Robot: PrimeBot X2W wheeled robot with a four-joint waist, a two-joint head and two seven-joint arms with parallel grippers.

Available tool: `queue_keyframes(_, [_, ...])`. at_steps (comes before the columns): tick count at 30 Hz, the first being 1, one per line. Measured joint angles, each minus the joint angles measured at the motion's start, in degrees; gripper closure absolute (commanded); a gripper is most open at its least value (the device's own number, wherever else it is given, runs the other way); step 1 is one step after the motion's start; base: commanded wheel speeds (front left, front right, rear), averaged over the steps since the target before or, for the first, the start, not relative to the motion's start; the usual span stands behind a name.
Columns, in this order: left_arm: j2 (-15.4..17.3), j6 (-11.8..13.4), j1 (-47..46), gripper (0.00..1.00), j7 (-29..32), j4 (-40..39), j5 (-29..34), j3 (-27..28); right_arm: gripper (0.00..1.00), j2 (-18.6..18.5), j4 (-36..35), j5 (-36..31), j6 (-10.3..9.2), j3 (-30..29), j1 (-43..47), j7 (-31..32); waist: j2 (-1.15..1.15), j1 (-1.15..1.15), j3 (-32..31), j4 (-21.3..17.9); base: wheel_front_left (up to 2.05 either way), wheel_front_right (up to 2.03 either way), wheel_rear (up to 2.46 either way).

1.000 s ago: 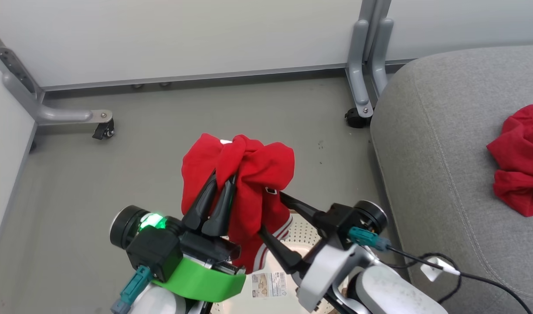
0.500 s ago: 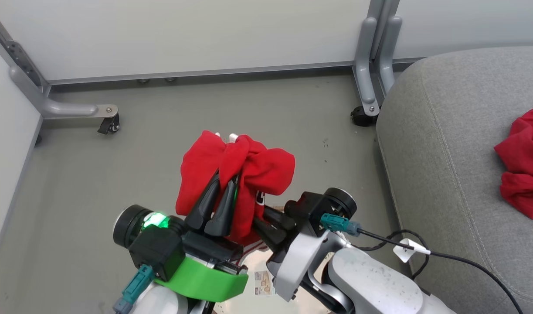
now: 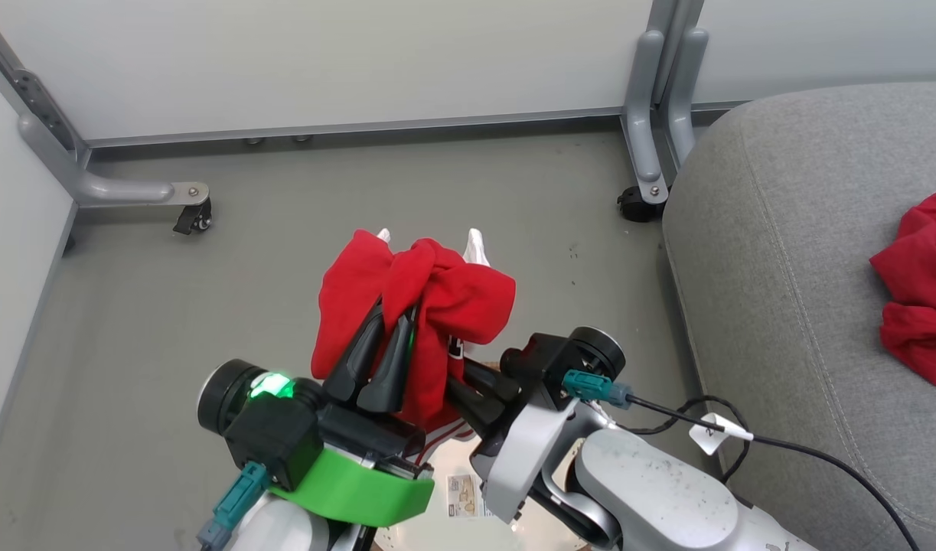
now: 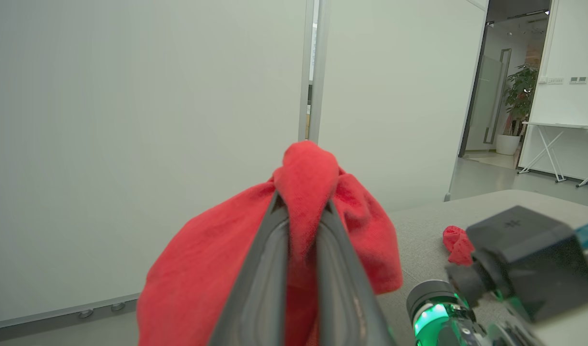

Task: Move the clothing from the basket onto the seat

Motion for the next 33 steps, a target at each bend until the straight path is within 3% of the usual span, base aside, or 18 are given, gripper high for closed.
queue_keyframes(8, [0.5, -0.4, -0.1, 1.0, 0.0, 0.0, -0.1, -0.6, 1.0, 0.0, 0.9, 0.5, 0.0, 0.3, -0.9, -0.7, 0.0, 0.0, 0.1, 0.0, 0.0, 0.0, 0.0])
queue_keyframes(10, [0.6, -0.5, -0.2, 0.51, 0.2, -0.1, -0.2, -0.7, 1.0, 0.0, 1.0, 0.8, 0.0, 0.2, -1.0, -0.8, 0.0, 0.0, 0.1, 0.0, 0.0, 0.0, 0.0])
queue_keyframes(11, [0.6, -0.5, -0.2, 0.0, 0.5, -0.2, -0.4, -0.7, 1.0, -0.1, 1.1, 0.9, 0.0, 0.2, -1.0, -1.0, 0.0, 0.0, 0.0, 0.0, 0.0, 0.0, 0.0])
queue_keyframes(20, [2.9, 1.0, 0.8, 0.0, 1.8, -2.9, 1.8, -1.5, 1.0, -0.4, 1.9, 0.7, 0.0, -1.4, -2.1, -1.5, 0.0, 0.0, -0.1, 0.7, 0.0, 0.0, 0.0])
queue_keyframes(33, [6.0, 0.9, 7.0, 0.0, 5.4, -1.4, 2.7, -4.9, 1.0, -1.9, 3.8, -0.6, 0.0, -5.6, -2.0, -1.7, 0.0, 0.0, -0.6, 1.8, 0.0, 0.0, 0.0])
